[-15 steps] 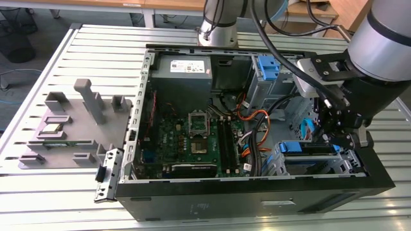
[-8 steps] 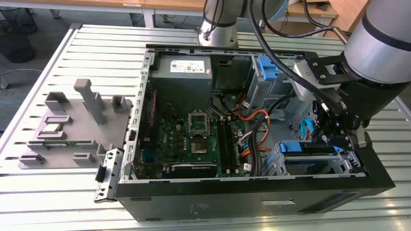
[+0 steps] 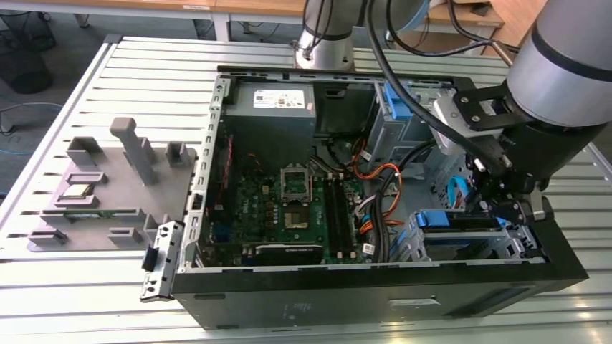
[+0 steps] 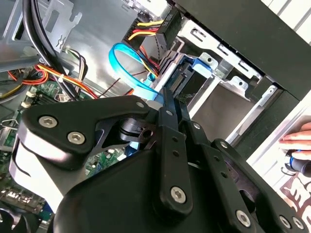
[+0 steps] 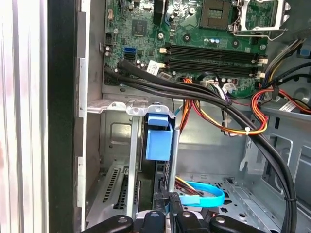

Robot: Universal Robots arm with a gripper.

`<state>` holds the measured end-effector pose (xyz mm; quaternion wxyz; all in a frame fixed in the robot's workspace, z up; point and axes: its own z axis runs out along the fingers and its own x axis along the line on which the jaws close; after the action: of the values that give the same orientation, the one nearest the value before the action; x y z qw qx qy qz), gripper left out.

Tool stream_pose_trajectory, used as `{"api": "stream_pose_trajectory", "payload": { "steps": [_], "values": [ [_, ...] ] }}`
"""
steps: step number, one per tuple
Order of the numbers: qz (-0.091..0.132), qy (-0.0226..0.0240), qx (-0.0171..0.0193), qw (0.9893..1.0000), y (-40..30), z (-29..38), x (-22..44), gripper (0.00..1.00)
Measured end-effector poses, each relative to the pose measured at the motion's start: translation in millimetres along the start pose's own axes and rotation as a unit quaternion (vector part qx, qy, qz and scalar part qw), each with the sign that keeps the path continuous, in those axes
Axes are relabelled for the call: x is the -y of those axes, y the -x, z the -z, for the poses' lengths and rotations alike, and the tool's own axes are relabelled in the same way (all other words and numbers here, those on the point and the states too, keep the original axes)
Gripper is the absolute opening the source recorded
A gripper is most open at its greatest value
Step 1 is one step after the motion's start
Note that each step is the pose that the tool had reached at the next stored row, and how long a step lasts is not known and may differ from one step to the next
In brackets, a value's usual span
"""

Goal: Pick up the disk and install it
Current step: 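Insert the first disk wire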

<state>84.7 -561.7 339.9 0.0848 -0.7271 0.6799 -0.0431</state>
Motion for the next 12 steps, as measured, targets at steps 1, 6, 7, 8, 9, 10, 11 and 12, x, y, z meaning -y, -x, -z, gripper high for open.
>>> {"api": "stream_pose_trajectory", "payload": {
  "steps": [1,6,7,8,9,10,11,12],
  "values": [
    [0.000,-0.0021,0.0002,1.0000,-0.4,0.0,-0.8,0.16],
    [0.003,-0.0084,0.0001,1.0000,-1.2,-0.2,-4.6,0.16],
    [0.003,-0.0085,0.0002,1.0000,-1.2,-0.2,-4.6,0.16],
    [0.003,-0.0085,0.0002,1.0000,-1.2,-0.3,-4.6,0.16],
    [0.003,-0.0085,0.0003,1.0000,-1.2,-0.4,-4.7,0.16],
    [0.003,-0.0090,0.0004,1.0000,-1.2,-0.7,-5.3,0.16],
    [0.003,-0.0099,0.0003,0.9999,-1.2,-1.3,-6.1,0.16],
    [0.003,-0.0114,0.0002,0.9999,-1.2,-1.9,-6.9,0.16]
  ]
}}
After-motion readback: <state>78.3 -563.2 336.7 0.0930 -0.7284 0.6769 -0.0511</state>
